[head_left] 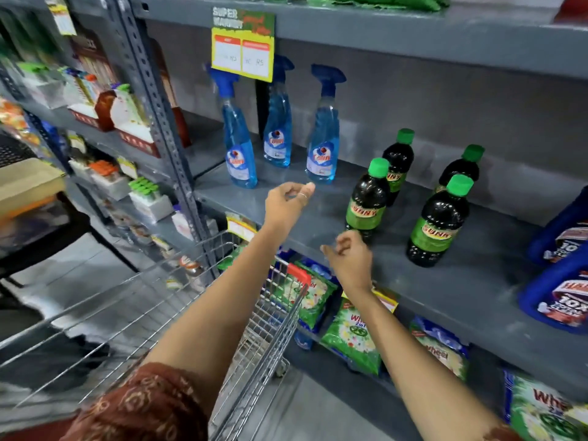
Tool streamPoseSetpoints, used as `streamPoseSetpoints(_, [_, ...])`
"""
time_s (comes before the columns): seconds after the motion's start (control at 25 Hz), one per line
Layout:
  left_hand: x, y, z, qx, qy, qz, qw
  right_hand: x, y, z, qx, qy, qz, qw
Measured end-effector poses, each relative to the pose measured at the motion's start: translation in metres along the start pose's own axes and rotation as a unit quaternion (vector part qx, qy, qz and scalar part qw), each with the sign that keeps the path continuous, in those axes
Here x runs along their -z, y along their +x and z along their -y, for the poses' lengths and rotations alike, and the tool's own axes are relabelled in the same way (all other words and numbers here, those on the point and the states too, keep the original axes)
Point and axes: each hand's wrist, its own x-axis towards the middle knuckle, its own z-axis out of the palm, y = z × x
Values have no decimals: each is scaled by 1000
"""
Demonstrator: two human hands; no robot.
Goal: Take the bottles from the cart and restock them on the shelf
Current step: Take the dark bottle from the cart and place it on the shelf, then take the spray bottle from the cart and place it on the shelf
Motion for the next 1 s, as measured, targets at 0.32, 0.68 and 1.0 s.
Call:
streamPoseSetpoints(0.32, [176,-81,101,138,24,-147,979,-134,-83,22,30,-26,324,945])
streamPoseSetpoints(0.68, [307,-162,277,417,37,-215,883,-296,-180,-38,-35,-224,619,752])
streamPoseSetpoints(1.0, [300,-186,418,569,-28,-200,797,-356,-229,-145,-118,-345,689,626])
